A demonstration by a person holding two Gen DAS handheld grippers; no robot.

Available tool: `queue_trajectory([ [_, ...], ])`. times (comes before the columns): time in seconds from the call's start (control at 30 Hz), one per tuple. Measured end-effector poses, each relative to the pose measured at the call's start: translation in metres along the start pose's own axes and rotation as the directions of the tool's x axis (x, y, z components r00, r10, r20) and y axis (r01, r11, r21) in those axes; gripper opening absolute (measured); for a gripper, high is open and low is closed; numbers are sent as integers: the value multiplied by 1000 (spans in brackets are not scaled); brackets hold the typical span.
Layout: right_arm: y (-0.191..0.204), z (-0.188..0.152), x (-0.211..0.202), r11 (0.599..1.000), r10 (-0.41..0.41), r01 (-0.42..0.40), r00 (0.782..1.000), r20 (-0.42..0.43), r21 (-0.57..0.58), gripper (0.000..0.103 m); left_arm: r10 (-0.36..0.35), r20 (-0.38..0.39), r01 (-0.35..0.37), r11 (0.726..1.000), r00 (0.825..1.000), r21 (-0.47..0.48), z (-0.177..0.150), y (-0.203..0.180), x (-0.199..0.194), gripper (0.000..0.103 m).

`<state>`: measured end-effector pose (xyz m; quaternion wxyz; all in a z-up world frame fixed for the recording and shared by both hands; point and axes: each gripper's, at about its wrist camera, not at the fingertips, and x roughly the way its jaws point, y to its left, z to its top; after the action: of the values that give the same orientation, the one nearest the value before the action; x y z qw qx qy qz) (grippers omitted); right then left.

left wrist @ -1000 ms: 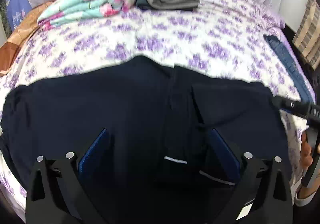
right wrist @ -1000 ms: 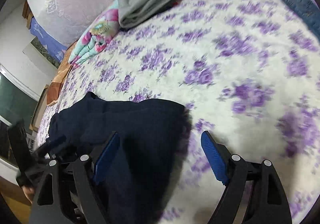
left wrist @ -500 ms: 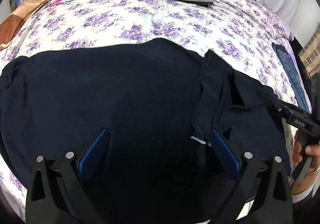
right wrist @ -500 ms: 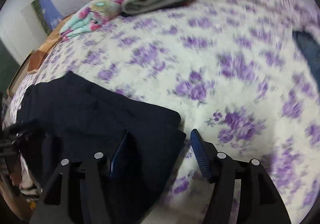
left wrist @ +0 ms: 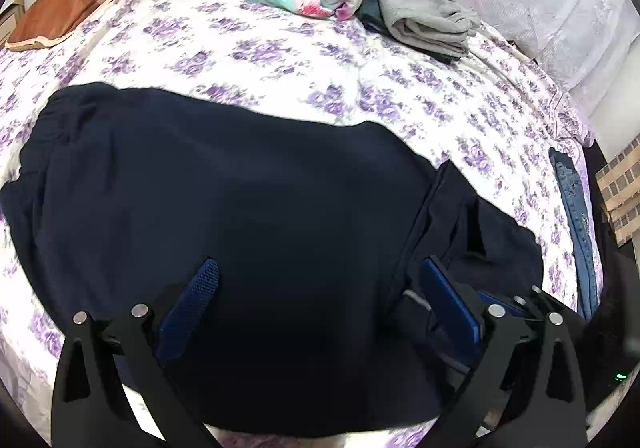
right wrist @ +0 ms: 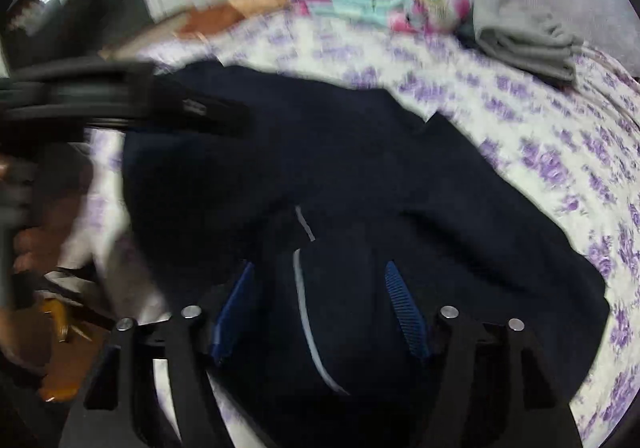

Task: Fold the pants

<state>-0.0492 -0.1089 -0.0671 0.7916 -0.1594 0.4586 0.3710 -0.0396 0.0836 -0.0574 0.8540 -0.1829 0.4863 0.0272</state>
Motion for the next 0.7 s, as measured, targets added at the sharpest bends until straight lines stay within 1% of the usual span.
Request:
queue_trajectory([
  [0.07, 10, 6, 8, 998, -43, 43, 999, -8, -38, 65, 4, -2, -4, 1000, 1000, 5, -4, 4, -2, 98],
  [0.1, 14, 9, 10, 996, -72, 72, 997, -11, -54, 61, 8, -2, -8, 1000, 1000, 6, -5, 6, -2, 98],
  [0.13, 16, 12, 14, 991, -116, 115, 993, -10, -67, 50, 10, 0, -10, 1000, 1000, 3, -6, 9, -3, 98],
  [0.17, 17, 13, 17, 988, -137, 136, 991, -9, -70, 45, 12, 1, -12, 1000, 1000, -6, -6, 12, -4, 98],
  [0.2, 16, 15, 19, 987, -149, 149, 989, -6, -69, 31, 12, 2, -12, 1000, 1000, -21, -5, 15, -5, 98],
  [0.23, 14, 14, 18, 986, -156, 155, 988, -2, -61, 23, 11, 3, -11, 999, 1000, -32, -5, 18, -6, 98],
  [0.27, 9, 14, 12, 993, -118, 118, 993, 11, -24, 21, 8, 3, -8, 999, 1000, -40, -5, 21, -7, 98],
  [0.3, 2, 12, 2, 999, -47, 46, 998, 29, 18, 21, 4, -2, -4, 999, 1000, -34, -5, 21, -7, 98],
  [0.33, -3, 8, -13, 998, 48, -49, 998, 45, 34, 21, 2, -6, -2, 1000, 1000, -17, -6, 19, -8, 98],
  [0.4, -3, 1, -32, 986, 166, -167, 986, 35, 20, 22, -10, -1, 10, 1000, 1000, 30, -7, 15, -11, 98],
  [0.43, -4, -5, -33, 974, 226, -226, 974, -2, 16, 28, -11, -1, 11, 999, 1000, 38, -8, 14, -11, 98],
  [0.47, -4, -9, -26, 973, 233, -233, 972, -36, 5, 37, -10, -9, 10, 999, 1000, 48, -8, 11, -8, 98],
  [0.5, -5, -14, -17, 980, 197, -198, 978, -61, -9, 56, -7, -20, 8, 998, 1000, 55, -7, 8, -4, 98],
  [0.53, -8, -17, -10, 987, 161, -162, 985, -56, -9, 58, 1, -35, 1, 998, 999, 63, -6, 4, 1, 98],
  [0.57, -12, -19, -11, 984, 179, -179, 983, -34, 9, 59, 14, -44, -10, 997, 999, 71, -6, 0, 5, 98],
  [0.63, -24, -19, -28, 962, 265, -266, 964, 19, 68, 62, 11, -45, -6, 994, 999, 109, -9, -11, 5, 98],
  [0.67, -38, -19, -42, 932, 337, -345, 938, 83, 109, 63, 1, -43, 4, 992, 999, 129, -11, -15, 3, 98],
  [0.7, -49, -20, -53, 909, 371, -390, 917, 144, 146, 66, -10, -43, 17, 988, 999, 156, -15, -23, 0, 98],
])
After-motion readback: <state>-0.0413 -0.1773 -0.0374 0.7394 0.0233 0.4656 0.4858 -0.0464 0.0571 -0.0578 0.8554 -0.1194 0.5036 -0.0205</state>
